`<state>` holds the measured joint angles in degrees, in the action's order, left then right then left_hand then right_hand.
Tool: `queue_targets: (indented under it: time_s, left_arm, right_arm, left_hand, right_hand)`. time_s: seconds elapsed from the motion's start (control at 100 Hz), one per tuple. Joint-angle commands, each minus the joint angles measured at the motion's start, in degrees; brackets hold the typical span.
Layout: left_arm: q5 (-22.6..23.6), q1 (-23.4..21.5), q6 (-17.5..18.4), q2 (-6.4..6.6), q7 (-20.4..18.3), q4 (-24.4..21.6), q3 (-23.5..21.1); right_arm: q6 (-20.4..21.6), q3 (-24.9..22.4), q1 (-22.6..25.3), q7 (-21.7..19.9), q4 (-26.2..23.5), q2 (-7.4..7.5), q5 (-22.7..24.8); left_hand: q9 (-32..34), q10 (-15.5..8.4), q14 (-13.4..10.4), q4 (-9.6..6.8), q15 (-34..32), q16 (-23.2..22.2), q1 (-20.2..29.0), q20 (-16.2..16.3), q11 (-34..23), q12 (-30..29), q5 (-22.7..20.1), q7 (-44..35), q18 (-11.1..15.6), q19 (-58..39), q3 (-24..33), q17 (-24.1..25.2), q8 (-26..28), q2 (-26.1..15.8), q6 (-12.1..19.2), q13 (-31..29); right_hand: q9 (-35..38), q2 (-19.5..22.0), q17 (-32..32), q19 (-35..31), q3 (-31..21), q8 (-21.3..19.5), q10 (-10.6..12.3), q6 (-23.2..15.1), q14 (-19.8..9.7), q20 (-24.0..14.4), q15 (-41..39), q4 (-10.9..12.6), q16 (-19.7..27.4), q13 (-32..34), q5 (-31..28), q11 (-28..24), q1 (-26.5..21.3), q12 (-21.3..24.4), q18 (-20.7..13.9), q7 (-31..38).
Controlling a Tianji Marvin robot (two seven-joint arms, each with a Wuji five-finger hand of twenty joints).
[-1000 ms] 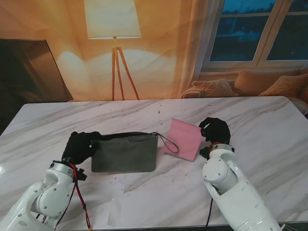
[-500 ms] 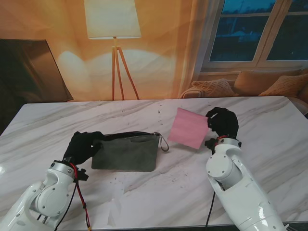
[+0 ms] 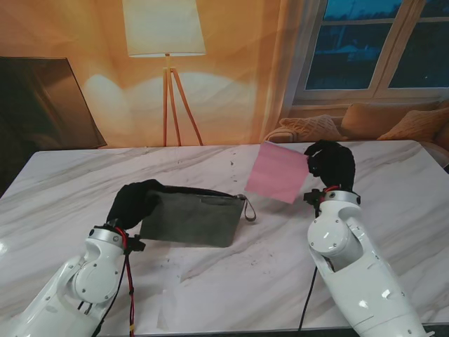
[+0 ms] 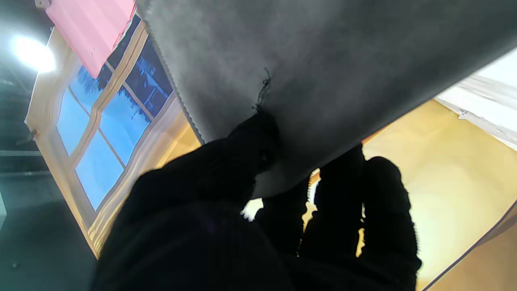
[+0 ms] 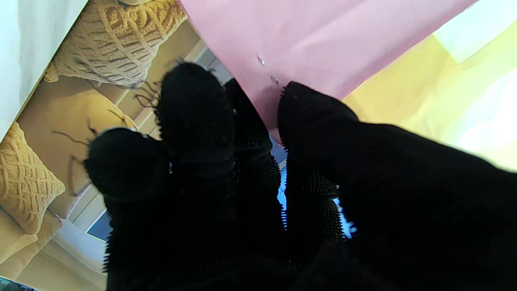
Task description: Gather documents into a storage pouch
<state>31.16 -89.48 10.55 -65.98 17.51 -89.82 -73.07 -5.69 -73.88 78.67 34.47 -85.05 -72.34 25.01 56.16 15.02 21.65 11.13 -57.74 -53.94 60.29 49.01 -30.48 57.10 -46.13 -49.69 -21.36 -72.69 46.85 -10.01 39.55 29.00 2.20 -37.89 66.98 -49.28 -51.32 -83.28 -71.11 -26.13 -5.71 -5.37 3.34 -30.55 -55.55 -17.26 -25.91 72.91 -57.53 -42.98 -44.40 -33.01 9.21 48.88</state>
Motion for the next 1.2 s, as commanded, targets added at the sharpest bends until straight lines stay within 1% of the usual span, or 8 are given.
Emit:
queue_targets:
  time_s: [0.0,0.2,0.38,0.66,0.84,0.93,1.07,1.19]
  left_arm:
    - [-0.78,1.0,-0.12,-1.15,-0.07,-0.11,0.46]
    - [-3.57,3.17,0.03,-2.24,2.39,1.18,2.42]
    - [-5.63,5.44,-0.13,-3.11,3.96,3.73,5.25]
    - [-9.2,7.79,-0.18,-4.08,4.13,7.35,9.15]
    - [-8.99,9.11,0.8,-4.7,6.01,9.87,11.31]
    - [-8.91,9.79,1.43,-5.15,7.48,11.2,12.26]
    - [-8.98,10.73,2.48,-5.95,9.99,13.0,13.56]
    - [-9.49,10.8,2.49,-5.89,9.21,13.35,13.97]
  right_arm:
    - [0.18,-0.37,-0.13,-0.52,-1.02,0.07,0.25]
    - [0.51,-1.38,0.17,-0.05,-1.89,0.13,0.69]
    - [0.72,-2.78,-0.28,0.01,-2.13,0.47,2.2]
    - [1.42,-4.02,-1.56,-0.04,-1.74,0.95,4.33]
    - [2.39,-4.24,-1.42,-0.88,-3.08,1.24,4.72]
    - [2.93,-4.11,-1.18,-1.9,-4.08,1.45,4.76]
    - [3.7,-3.53,-0.98,-3.15,-5.33,1.73,5.03]
    - [4.41,-3.0,-0.91,-3.92,-6.3,1.93,5.32]
  left_hand:
    - [2.91,0.44,5.02,1.93,-0.87,0.22,2.12,1.83,-0.42,-1.44,-3.56,-5.16,2.33,-3.47,-0.1,-1.94,3.14,-1.13,-0.45,-3.18]
    - [4.15,-0.15,4.68,2.08,0.03,2.76,1.94,1.93,-0.66,-4.96,-3.56,-5.89,3.04,-3.86,1.06,-4.65,3.6,-1.09,-0.61,-5.37]
    - [4.84,-1.59,3.26,2.42,2.43,6.18,1.37,-0.7,0.35,-7.94,-3.99,-6.34,4.23,-3.11,2.38,-5.27,2.69,-0.19,0.06,-5.91]
    - [5.54,-3.34,1.66,2.65,5.41,8.58,0.97,-4.09,2.76,-9.16,-5.23,-6.52,5.0,-1.86,3.69,-3.87,1.71,1.35,0.94,-4.83]
    - [6.65,-5.25,-0.58,3.04,8.01,9.92,-0.27,-7.98,5.05,-10.31,-5.8,-6.13,7.64,-0.07,5.1,-3.32,0.07,2.35,2.14,-5.15]
    - [6.77,-5.54,-0.99,2.98,9.26,10.29,-0.23,-10.65,5.64,-10.74,-5.78,-6.45,8.57,2.64,5.25,-2.72,-0.59,2.45,2.06,-5.0]
    - [6.66,-6.17,-1.7,2.79,11.93,11.13,-0.03,-13.02,6.68,-11.81,-6.07,-6.99,9.64,5.26,5.31,-1.81,-1.15,2.57,2.04,-4.36]
    - [6.39,-6.06,-1.66,2.74,13.58,11.76,-0.01,-14.19,7.37,-12.68,-6.12,-7.2,9.88,6.78,5.42,-0.75,-1.48,2.5,1.88,-3.52]
  right_hand:
    - [1.0,2.88,-0.79,0.22,-3.95,-3.05,0.35,-2.75,-2.58,0.61,1.2,1.53,-0.82,2.18,-7.5,-0.85,-2.5,-0.81,-1.58,9.36]
    - [0.84,3.13,-0.62,0.26,-3.71,-3.15,0.32,-2.7,-2.63,0.67,1.29,1.61,-0.93,1.98,-7.44,-0.84,-2.66,-0.94,-1.61,9.27]
    - [0.67,3.34,-0.42,0.3,-3.51,-3.25,0.42,-2.69,-2.66,0.7,1.29,1.63,-1.03,1.96,-7.37,-0.9,-2.65,-1.06,-1.68,9.22]
    - [0.38,3.69,-0.06,0.39,-3.2,-3.46,0.54,-2.74,-2.79,0.71,1.35,1.72,-1.18,1.61,-7.18,-0.97,-2.78,-1.1,-1.87,9.11]
    - [0.32,3.81,0.07,0.42,-3.0,-3.54,0.75,-2.76,-2.79,0.69,1.36,1.72,-1.22,1.48,-7.15,-1.06,-2.78,-1.13,-1.94,9.05]
    - [0.25,3.9,0.22,0.47,-2.89,-3.68,0.83,-3.08,-2.89,0.69,1.37,1.72,-1.23,1.37,-7.0,-1.06,-2.68,-1.11,-2.04,9.05]
    - [0.23,3.99,0.34,0.49,-2.79,-3.78,0.91,-3.09,-2.97,0.66,1.33,1.74,-1.26,1.31,-6.98,-1.08,-2.65,-1.14,-2.21,9.03]
    - [0.17,4.09,0.38,0.49,-2.7,-3.88,1.13,-3.23,-3.06,0.61,1.31,1.74,-1.28,1.22,-6.91,-1.07,-2.58,-1.16,-2.36,9.01]
